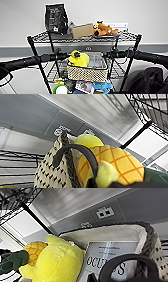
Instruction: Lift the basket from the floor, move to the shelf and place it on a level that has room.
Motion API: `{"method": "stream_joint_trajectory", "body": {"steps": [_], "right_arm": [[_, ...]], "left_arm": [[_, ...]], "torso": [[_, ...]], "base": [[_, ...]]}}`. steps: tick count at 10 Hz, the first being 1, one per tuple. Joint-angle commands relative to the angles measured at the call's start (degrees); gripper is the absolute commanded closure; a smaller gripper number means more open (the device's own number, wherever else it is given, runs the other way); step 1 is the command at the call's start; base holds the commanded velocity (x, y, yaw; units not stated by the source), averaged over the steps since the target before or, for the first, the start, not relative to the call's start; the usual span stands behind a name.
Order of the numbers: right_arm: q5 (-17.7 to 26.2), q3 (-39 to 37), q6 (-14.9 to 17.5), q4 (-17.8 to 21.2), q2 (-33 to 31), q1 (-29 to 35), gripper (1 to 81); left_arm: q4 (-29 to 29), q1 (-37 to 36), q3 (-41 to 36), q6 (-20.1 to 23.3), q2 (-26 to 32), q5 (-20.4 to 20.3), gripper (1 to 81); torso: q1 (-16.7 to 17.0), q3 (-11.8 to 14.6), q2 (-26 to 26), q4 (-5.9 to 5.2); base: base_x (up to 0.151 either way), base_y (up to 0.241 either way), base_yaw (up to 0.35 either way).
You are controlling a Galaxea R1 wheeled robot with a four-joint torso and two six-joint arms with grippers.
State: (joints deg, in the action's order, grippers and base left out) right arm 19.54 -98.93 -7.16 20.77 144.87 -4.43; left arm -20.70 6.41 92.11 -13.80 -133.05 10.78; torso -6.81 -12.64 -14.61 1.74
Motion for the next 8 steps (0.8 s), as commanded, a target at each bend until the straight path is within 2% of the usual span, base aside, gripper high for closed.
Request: {"method": "stream_joint_trajectory", "body": {"steps": [1,5,8], "right_arm": [[-2.3,-7.3,1.0,-1.0,4.7,10.3,81.1],[-2.0,-16.6,1.2,-3.5,9.9,10.7,81.1],[-2.0,-19.5,1.3,-3.8,11.3,11.0,81.1]], "left_arm": [[2.5,-12.1,4.0,0.0,-3.1,-1.9,81.1],[4.1,-12.3,13.0,0.0,-8.9,-0.8,81.1],[4.6,-12.4,18.8,0.0,-12.7,-0.6,81.1]], "torso": [[0.0,0.0,0.0,0.00],[0.0,0.0,0.0,0.00],[0.0,0.0,0.0,0.00]], "base": [[0.000,0.000,0.000],[0.000,0.000,0.000],[0.000,0.000,0.000]]}}
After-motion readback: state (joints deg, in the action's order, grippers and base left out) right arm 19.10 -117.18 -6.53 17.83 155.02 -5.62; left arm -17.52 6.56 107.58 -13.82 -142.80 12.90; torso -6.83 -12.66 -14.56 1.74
